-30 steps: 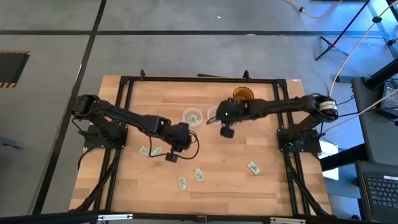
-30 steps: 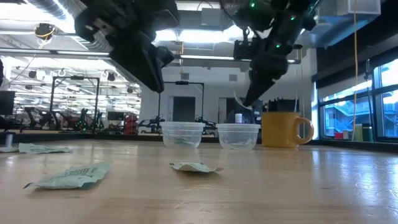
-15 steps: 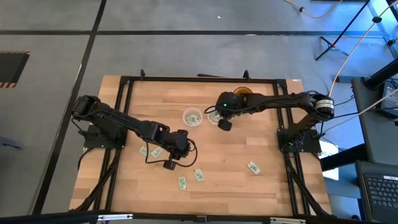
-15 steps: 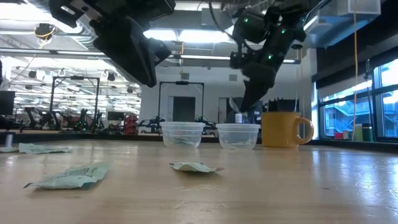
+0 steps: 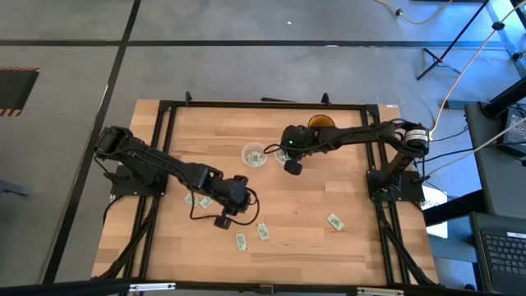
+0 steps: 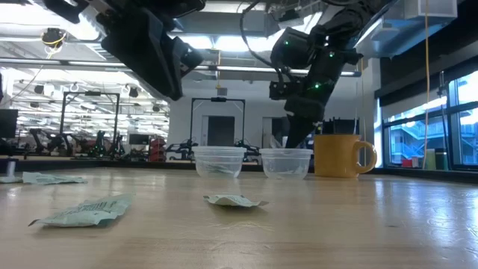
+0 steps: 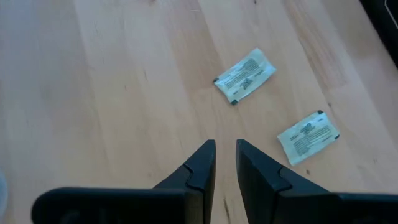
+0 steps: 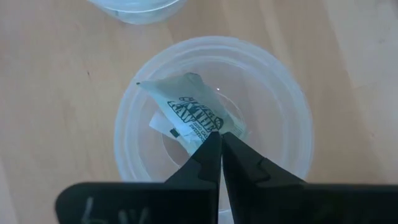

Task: Pick and place Stevia / Truvia into bins
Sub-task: Put the stevia packet into the right transparent container

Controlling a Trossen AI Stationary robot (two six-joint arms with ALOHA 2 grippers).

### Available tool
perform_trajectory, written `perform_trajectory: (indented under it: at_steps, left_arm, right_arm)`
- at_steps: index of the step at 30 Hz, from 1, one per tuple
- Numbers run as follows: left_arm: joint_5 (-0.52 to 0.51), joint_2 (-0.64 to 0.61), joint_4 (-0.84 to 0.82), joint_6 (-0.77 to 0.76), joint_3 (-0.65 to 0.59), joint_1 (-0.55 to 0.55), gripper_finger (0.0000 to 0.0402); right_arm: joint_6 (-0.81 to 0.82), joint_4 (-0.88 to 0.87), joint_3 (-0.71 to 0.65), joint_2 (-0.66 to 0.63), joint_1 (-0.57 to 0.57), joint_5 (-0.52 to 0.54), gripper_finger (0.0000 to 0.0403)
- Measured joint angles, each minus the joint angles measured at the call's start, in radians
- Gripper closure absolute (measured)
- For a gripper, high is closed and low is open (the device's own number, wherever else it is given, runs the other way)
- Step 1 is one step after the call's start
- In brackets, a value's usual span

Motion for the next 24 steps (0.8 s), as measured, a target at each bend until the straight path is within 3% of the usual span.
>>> perform_trajectory:
  at_steps: [19,24]
  left_arm:
    - [-0.025,-0.003,-0.225,-0.088,0.000,0.063,0.0343]
    - [-0.031,-0.039,-0.279,-0.126,-0.001,0.075,0.0342]
  right_arm:
    - [0.000,0.000,0.000,-0.001,0.000,0.005,0.0383]
    - [0.001,-0.004,0.000,-0.002,0.000,0.005,0.0358]
